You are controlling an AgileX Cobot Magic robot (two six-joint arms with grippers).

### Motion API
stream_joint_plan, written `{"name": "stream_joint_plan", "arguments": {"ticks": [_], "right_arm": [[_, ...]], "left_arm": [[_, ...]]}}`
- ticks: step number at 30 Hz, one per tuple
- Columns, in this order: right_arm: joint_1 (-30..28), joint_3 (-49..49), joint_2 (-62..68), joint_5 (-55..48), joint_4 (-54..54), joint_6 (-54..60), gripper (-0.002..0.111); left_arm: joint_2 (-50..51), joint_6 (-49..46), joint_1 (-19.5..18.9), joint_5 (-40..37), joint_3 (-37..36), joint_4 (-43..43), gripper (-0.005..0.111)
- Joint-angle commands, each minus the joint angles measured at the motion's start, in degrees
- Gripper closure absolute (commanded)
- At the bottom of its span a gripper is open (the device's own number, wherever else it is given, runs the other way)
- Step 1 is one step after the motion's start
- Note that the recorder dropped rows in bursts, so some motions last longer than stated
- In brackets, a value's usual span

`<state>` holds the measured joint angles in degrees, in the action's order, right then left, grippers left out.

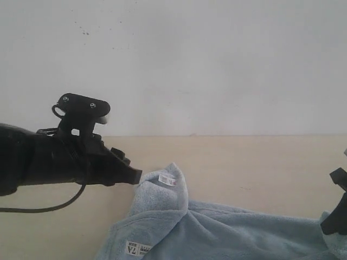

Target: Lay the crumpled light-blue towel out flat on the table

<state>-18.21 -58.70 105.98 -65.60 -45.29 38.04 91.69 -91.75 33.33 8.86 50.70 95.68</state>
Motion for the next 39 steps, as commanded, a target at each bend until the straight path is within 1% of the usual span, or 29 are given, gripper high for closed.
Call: {"name": "stream_joint_plan", "arguments": {"ticks": [1,4,6,8,10,11,12,13,15,16,18,19,21,22,23,25,26,28,30,31,33,36,38,39], "right_arm": [[0.07,-0.22,-0.73,0.9,0.08,-0.13,0.108],[0.07,-0.22,-0.73,0.9,0.08,-0.13,0.108],[0.07,-0.22,-0.73,0.51,0.08,-0.13,0.108],[0.07,-0.22,-0.73,0.3,0.08,-0.13,0.108],[0.07,-0.22,-0.73,0.4,0.08,-0.13,0.108],[0.07,-0.22,-0.73,0.77,-0.01,-0.13,0.108],[0.07,-0.22,-0.73,1.18,-0.05,-0.13,0.108],[0.07,-0.22,-0.73,1.31,-0.05,-0.13,0.108],[0.07,-0.22,-0.73,1.6,-0.05,-0.13,0.108],[0.07,-0.22,-0.73,1.35,-0.05,-0.13,0.108],[0.07,-0.22,-0.73,0.81,-0.29,-0.13,0.108],[0.07,-0.22,-0.73,0.81,-0.29,-0.13,0.108],[0.07,-0.22,-0.73,0.81,-0.29,-0.13,0.108],[0.07,-0.22,-0.73,0.81,-0.29,-0.13,0.108],[0.07,-0.22,-0.73,0.81,-0.29,-0.13,0.108],[0.07,0.27,-0.73,0.21,-0.41,-0.13,0.108],[0.07,0.46,-0.73,-0.09,-0.71,-0.13,0.108],[0.07,0.89,-0.73,-0.35,-1.53,-0.17,0.108],[0.07,1.43,-0.73,-0.35,-1.91,-0.17,0.108],[0.07,1.57,-0.73,-0.23,-1.91,-0.17,0.108],[0.07,1.57,-0.73,-0.13,-1.75,-0.05,0.108],[0.07,1.57,-0.73,-0.13,-1.75,-0.05,0.108],[0.07,1.57,-0.73,0.13,-1.75,-0.06,0.108],[0.07,1.57,-0.73,0.63,-1.75,0.02,0.108]], "left_arm": [[2.18,-6.77,-2.39,-6.29,2.87,4.27,0.076],[4.78,-15.01,-3.89,-5.8,3.76,4.27,0.076],[7.01,-23.41,-4.94,-7.39,3.76,4.27,0.076],[9.36,-27.59,-5.73,-12.8,3.61,4.27,0.078],[10.38,-27.8,-5.85,-19.59,2.47,3.79,0.085],[10.66,-25.62,-5.85,-22.25,1.81,4.02,0.092],[10.81,-21.44,-5.58,-22.57,1.65,4.27,0.098],[10.93,-13.56,-5.32,-20.48,1.56,4.27,0.102],[10.48,5.1,-5.32,-18.09,1.67,4.27,0.103],[10.14,11.95,-5.49,-18.8,1.56,3.12,0.103],[9.62,18.09,-5.9,-23.56,1.56,-5.85,0.103],[9.47,20.84,-5.9,-27.22,1.8,-12.48,0.103],[9.77,30.24,-5.79,-34.02,3.22,-29.29,0.103],[10.06,38.44,-5.45,-37.09,4.76,-39.72,0.103],[10.53,45.71,-5.06,-39.22,6.6,-49.78,0.103],[10.8,56.22,-4.59,-40.33,10.16,-63.85,0.103],[10.84,59.27,-4.59,-39.62,11.53,-68.1,0.103],[10.84,60.01,-4.74,-37.75,13.5,-71.61,0.102],[10.94,57.36,-4.74,-35.42,14.38,-72.45,0.093],[11.18,54.97,-4.74,-34.06,14.51,-72.45,0.086],[12.29,50.63,-4.74,-31.11,14.51,-71.64,0.067],[15.39,44.11,-4.74,-23.44,14.51,-69.55,0.034],[17.23,43.77,-4.74,-20.51,14.6,-69.54,0.022],[18.16,43.77,-4.74,-20.16,14.6,-69.54,0.021]]}}
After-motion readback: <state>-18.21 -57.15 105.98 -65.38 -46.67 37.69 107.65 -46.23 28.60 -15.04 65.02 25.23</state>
